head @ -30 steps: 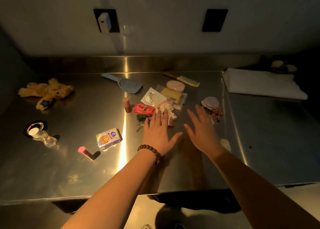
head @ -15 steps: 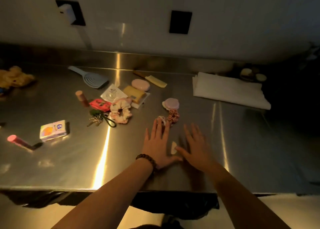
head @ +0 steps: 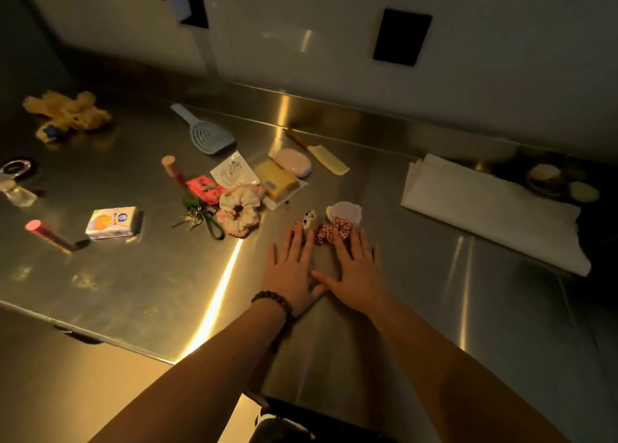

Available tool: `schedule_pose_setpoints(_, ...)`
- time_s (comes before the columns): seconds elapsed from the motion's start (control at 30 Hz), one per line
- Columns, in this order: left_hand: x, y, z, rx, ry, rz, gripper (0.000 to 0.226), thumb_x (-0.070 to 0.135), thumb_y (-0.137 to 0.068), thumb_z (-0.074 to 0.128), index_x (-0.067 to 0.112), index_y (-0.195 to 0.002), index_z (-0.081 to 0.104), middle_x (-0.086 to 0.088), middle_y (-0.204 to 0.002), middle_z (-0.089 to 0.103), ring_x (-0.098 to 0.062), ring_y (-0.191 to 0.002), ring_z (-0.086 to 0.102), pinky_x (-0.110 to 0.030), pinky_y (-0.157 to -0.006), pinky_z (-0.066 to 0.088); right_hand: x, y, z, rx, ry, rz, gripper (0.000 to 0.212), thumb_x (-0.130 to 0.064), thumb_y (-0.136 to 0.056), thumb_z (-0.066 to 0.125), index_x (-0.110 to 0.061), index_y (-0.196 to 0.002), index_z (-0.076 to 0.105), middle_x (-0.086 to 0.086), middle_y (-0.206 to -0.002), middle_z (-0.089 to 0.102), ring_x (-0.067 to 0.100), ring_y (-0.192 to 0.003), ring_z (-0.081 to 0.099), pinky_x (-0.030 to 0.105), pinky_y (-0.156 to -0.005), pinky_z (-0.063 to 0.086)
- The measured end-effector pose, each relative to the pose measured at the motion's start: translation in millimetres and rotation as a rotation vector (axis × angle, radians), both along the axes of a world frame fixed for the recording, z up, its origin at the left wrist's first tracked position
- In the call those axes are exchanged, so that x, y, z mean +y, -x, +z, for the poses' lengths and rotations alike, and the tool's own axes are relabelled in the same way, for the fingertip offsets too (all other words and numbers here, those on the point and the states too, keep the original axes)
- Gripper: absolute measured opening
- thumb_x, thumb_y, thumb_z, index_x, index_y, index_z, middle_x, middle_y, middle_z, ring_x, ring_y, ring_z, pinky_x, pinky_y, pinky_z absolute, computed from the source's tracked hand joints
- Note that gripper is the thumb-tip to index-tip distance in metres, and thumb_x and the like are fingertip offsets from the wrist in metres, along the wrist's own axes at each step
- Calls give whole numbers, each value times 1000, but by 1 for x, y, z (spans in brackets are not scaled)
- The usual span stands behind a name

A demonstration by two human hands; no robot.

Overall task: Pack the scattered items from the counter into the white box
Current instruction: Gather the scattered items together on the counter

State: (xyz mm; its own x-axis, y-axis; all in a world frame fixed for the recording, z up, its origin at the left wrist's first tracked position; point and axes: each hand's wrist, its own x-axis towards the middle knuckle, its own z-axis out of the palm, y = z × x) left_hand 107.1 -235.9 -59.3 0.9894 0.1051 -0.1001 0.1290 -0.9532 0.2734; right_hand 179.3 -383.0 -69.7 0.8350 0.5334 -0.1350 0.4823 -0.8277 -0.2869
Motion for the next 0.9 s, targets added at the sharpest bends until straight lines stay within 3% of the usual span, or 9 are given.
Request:
schedule_pose_setpoints(0.2, 31, -47, -4, -4, -25, 17, 99, 69, -80, 38, 24, -141, -27, -3, -153, -25, -15, -135, -26, -44, -116, -4, 32, -48, -4, 2, -32, 14, 89, -89, -70, 13, -48, -138, -28, 7, -156, -21, 25, -143, -19, 49, -111, -11)
schedule_pose_setpoints(0.37, 54, -86, -9, -41, -93, 40, 96, 71, -79, 30, 28, -139, -31, -4, -155, -21, -19, -140, -21, -51, -115, -5, 59, -85, -1, -25, 17, 30, 84, -87, -70, 5, -48, -133, -34, 8, -156, -22, 26, -143, -19, 50, -113, -9)
schedule_pose_setpoints(0.5, 70, -115, -14, -48, -91, 62, 94, 72, -79, 27, 29, -136, -34, -3, -154, -23, -18, -139, -24, -52, -109, -13, 74, -112, 6, -17, 59, 54, 85, -84, -74, 8, -42, -139, -27, 9, -155, -24, 27, -142, -21, 52, -114, -9)
schedule_pose_setpoints(0.7, 80, -141, -15, -44, -64, 87, 93, 74, -76, 25, 33, -139, -30, 0, -154, -23, -19, -141, -21, -59, -107, -8, 87, -135, 11, -12, 87, 48, 83, -79, -80, 17, -40, -144, -20, 9, -156, -21, 29, -143, -19, 53, -115, -6)
schedule_pose_setpoints(0.9, 75, -131, -2, -54, -42, 100, 96, 67, -78, 39, 29, -143, -20, -5, -157, -12, -24, -143, -14, -55, -111, -5, 85, -125, 26, -30, 38, 33, 78, -72, -86, 25, -38, -147, -11, 8, -158, -12, 28, -144, -13, 51, -114, -4)
